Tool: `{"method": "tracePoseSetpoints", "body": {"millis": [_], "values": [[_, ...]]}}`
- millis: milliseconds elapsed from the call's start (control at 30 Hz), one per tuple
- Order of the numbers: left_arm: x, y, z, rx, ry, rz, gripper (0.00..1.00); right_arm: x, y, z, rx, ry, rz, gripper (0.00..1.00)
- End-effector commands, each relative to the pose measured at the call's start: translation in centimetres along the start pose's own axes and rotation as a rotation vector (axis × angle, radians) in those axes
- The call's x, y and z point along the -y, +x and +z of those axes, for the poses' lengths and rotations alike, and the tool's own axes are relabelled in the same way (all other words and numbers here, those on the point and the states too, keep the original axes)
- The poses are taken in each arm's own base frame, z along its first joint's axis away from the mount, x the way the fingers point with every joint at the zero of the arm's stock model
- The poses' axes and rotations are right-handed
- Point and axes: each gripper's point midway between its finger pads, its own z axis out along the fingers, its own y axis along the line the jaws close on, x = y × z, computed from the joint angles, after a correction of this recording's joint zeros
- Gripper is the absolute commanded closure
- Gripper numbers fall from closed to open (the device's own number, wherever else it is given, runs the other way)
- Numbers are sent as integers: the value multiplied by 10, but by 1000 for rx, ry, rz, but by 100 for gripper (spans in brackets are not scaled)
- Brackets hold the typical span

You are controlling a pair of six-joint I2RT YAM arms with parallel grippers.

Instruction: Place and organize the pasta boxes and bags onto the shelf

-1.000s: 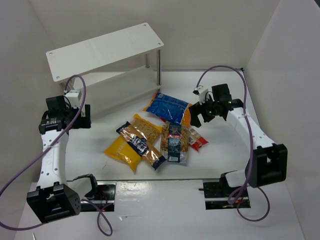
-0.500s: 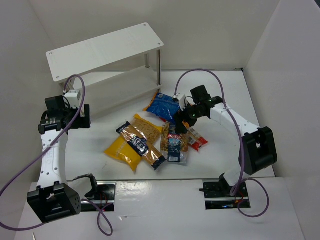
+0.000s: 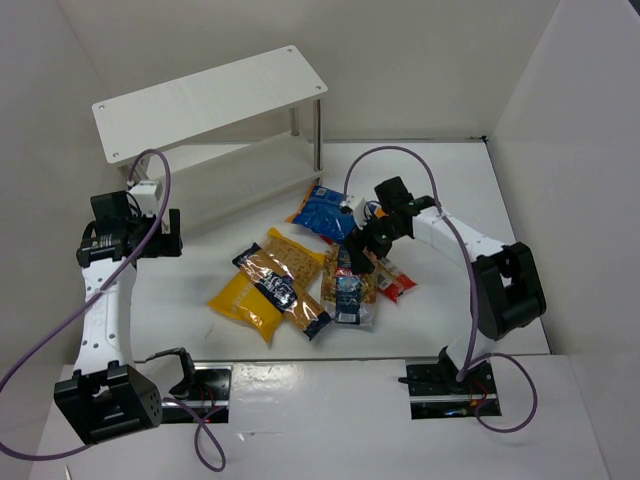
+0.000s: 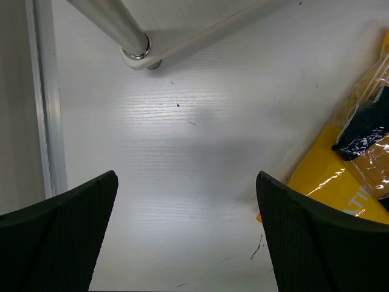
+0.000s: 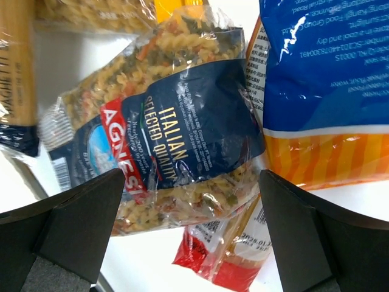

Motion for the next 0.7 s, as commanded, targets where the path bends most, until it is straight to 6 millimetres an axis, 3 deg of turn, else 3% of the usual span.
{"method": "tracePoseSetpoints", "body": {"millis": [0, 333, 367, 400, 467, 533, 667], "values": [[1, -4, 2, 23, 14, 12, 0, 5, 10, 16, -61, -12, -39, 0], [1, -4, 2, 23, 14, 12, 0, -17, 39, 48, -212, -115, -108, 2], [1, -4, 2, 23, 14, 12, 0, -21, 40, 51, -217, -131, -110, 11], [1, -4, 2, 23, 14, 12, 0, -22, 48, 55, -244, -145, -95, 54], [1, -4, 2, 23, 14, 12, 0, -21, 46, 56, -256, -151, -87, 96], [1, -4, 2, 23, 14, 12, 0, -22, 47, 54, -278, -161, -75, 100], [4, -5, 2, 27, 32, 13, 0, -25, 6, 25, -171, -120, -122, 100]]}}
